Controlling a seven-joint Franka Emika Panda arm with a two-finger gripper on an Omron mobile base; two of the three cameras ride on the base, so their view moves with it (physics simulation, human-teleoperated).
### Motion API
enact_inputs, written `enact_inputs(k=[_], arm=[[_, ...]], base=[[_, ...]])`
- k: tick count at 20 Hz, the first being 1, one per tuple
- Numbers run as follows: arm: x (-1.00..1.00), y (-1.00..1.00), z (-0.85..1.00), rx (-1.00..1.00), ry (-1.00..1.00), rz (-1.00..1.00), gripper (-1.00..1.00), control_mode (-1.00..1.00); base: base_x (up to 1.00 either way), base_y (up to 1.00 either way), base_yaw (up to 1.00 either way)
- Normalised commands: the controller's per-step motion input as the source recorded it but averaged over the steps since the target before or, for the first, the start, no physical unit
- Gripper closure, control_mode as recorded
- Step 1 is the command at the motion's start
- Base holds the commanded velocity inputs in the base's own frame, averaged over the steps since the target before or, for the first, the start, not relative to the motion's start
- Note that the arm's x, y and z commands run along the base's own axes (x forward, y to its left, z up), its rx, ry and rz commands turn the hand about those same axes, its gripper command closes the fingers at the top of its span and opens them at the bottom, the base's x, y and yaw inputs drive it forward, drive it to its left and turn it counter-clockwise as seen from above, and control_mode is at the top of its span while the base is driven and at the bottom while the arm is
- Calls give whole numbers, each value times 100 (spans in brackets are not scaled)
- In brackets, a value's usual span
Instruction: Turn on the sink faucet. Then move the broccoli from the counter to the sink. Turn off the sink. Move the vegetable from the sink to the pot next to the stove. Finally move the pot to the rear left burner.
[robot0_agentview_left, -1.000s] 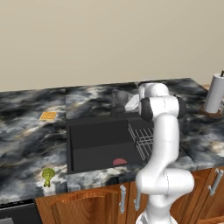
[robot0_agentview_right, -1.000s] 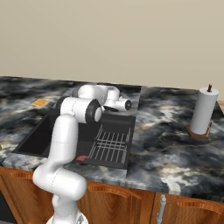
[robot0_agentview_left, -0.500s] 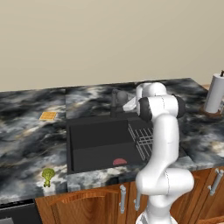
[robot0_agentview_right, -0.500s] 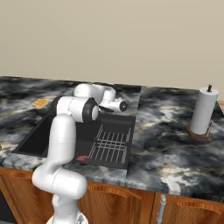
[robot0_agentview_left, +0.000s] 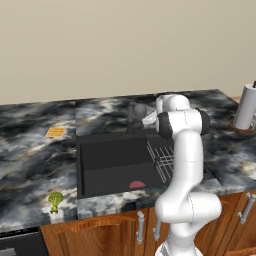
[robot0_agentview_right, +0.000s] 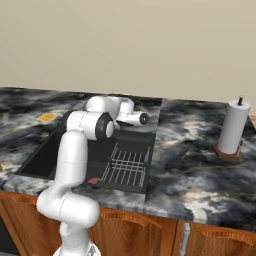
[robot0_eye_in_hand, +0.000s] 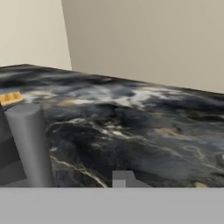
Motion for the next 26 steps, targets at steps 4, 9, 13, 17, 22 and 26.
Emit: enact_inputs(k=[4,9,13,17,22,26], arm=[[2,-68,-25,1,1,-2,100,-100],[0,-64,-29,0,0,-6,100,-100],[0,-66,-29,0,0,-11,100,-100],[0,-65,-31,0,0,-12,100,-100],[0,-69,-35,0,0,-10,100,-100],[0,-72,-36,0,0,-6,100,-100]], base=[[0,0,0],[0,0,0],[0,0,0],[0,0,0],[0,0,0],[0,0,0]])
